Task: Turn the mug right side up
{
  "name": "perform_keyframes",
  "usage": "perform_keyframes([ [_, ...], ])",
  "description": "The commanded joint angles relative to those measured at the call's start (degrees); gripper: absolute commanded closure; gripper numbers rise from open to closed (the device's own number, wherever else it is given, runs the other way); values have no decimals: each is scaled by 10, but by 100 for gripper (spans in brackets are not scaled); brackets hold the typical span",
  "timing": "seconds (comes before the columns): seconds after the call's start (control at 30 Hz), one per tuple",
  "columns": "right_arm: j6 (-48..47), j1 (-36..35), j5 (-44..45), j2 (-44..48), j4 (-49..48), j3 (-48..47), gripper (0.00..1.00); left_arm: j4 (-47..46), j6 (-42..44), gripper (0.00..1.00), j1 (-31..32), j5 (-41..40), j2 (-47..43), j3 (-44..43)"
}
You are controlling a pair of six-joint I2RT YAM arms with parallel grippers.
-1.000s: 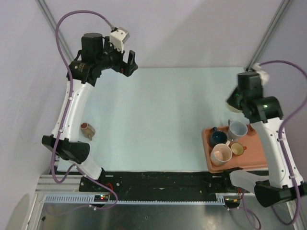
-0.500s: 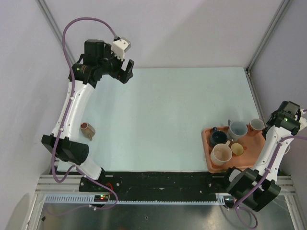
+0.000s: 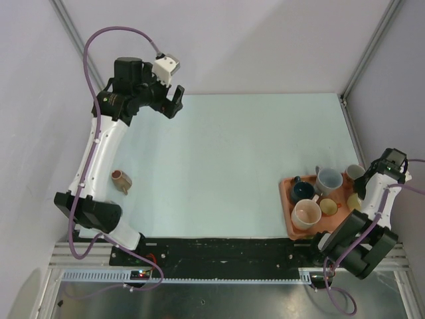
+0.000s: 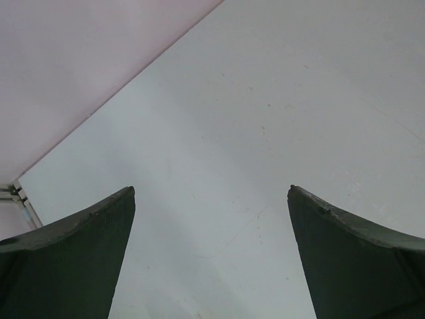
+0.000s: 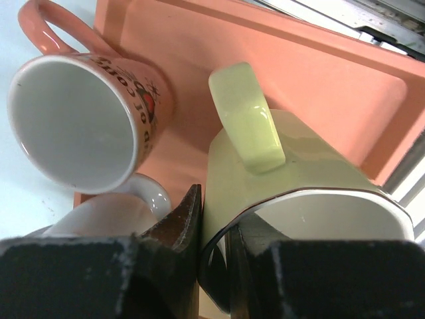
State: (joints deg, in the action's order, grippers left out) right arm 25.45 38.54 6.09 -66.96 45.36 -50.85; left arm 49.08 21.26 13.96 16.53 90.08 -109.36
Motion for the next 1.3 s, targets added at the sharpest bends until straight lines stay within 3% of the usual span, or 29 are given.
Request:
perform_keyframes([
  [0.0, 7, -22, 9, -24, -75, -6, 100, -5, 18, 0, -3, -13, -29, 9],
  [0.23, 14, -39, 8, -59, -83, -6, 100, -5, 28, 0, -4, -23, -33, 10],
  [0.47, 1, -44, 16, -36, -60, -29, 54, -1, 46, 0, -4, -23, -32, 22],
  [0.77, -20, -82, 70, 49, 28, -129, 22, 47, 137, 0, -6, -36, -41, 63],
  [0.83, -25, -113, 86, 67, 51, -156, 8, 72, 183, 0, -17, -30, -48, 78],
  [0.9, -29, -154, 100, 83, 67, -182, 3, 116, 233, 0, -32, -20, -58, 95],
  [1.0, -40, -222, 98, 103, 73, -210, 1, 207, 383, 0, -66, -22, -80, 148],
  [1.07, -51, -274, 71, 117, 62, -218, 1, 249, 498, 2, -92, -65, -102, 212],
  [1.17, -61, -374, 32, 137, 31, -219, 1, 265, 653, 11, -121, -187, -139, 326],
  [1.27, -76, -493, 45, 143, -4, -216, 1, 264, 761, 13, -164, -201, -163, 395],
])
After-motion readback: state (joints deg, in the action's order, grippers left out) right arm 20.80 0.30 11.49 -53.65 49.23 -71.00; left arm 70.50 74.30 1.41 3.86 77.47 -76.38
